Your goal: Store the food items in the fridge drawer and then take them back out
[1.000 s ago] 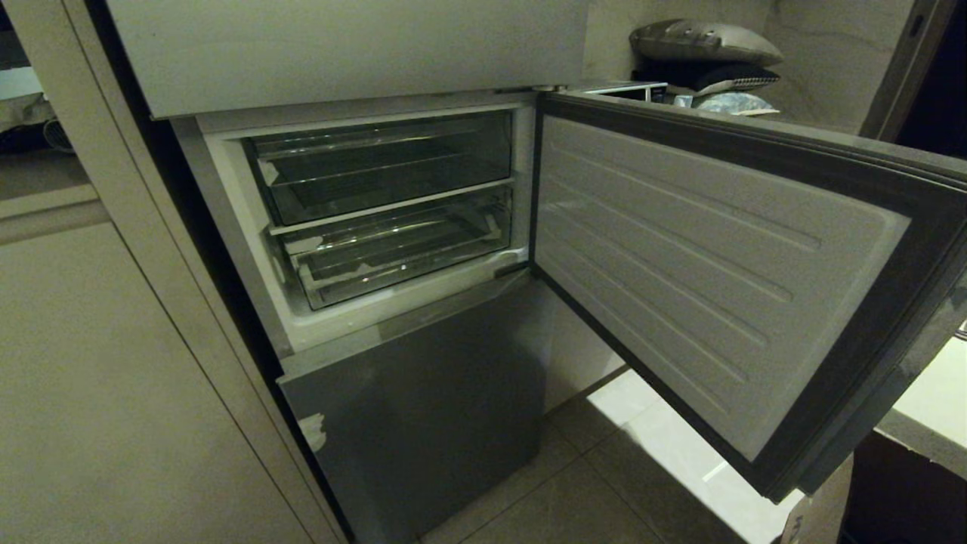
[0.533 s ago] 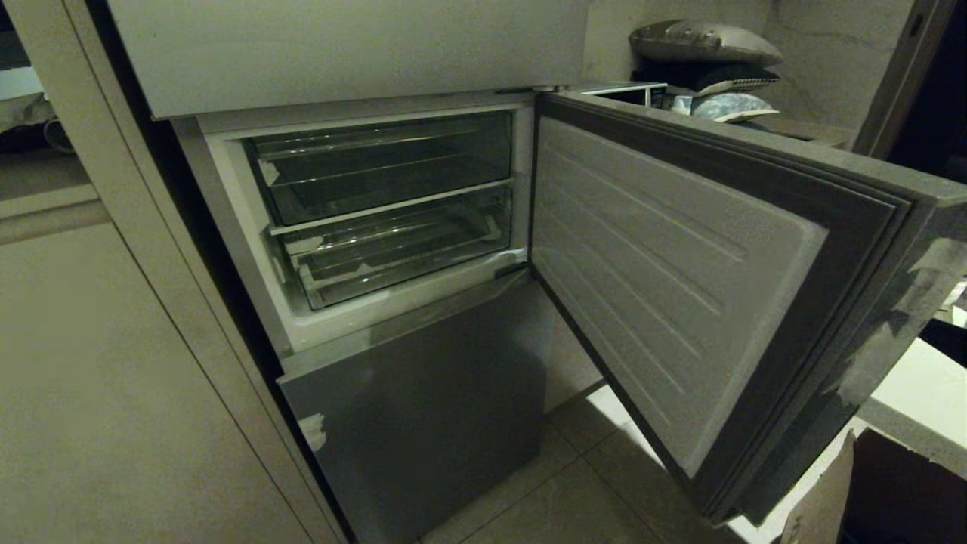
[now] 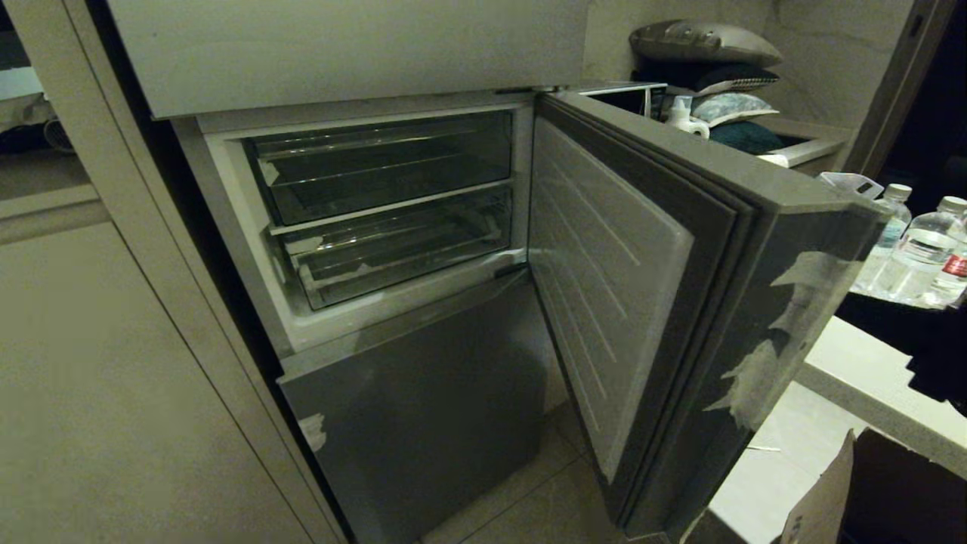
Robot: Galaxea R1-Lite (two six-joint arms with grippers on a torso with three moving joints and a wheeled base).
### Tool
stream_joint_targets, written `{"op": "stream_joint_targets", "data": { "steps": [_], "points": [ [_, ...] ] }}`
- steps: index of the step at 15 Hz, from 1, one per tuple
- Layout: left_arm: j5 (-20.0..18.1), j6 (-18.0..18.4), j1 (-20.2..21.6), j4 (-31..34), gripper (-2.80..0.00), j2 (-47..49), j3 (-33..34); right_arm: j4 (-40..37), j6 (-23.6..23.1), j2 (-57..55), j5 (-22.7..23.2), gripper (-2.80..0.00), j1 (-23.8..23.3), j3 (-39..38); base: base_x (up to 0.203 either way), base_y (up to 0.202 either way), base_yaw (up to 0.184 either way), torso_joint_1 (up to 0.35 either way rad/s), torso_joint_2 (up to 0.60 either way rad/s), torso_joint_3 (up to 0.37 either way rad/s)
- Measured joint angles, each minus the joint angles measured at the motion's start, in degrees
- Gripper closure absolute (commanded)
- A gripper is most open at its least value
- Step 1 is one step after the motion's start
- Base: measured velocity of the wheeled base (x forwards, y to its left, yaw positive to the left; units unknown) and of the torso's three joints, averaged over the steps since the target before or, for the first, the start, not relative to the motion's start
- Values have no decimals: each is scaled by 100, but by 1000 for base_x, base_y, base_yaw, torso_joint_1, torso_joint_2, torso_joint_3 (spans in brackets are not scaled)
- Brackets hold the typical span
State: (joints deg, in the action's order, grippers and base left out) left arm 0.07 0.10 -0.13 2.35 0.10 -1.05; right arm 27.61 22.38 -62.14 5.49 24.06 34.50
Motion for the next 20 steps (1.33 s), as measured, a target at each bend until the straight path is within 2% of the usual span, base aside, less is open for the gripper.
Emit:
{"op": "stream_joint_targets", "data": {
  "steps": [4,7,11,15,20],
  "points": [
    [0,0,0,-1,0,0,0,152,24,-1123,76,0,238,773,0,0,0,0,0,0],
    [0,0,0,2,0,0,0,928,-26,-2121,133,0,588,1261,0,0,0,0,0,0],
    [0,0,2,2,0,0,0,1872,-515,-3509,226,0,1102,2097,0,0,0,0,0,0],
    [0,0,2,0,0,0,0,2083,-744,-4981,180,0,1435,3713,0,0,0,0,0,0],
    [0,0,0,0,0,0,0,2450,-978,-7191,-75,0,1579,6733,0,0,0,0,0,0]
  ]
}}
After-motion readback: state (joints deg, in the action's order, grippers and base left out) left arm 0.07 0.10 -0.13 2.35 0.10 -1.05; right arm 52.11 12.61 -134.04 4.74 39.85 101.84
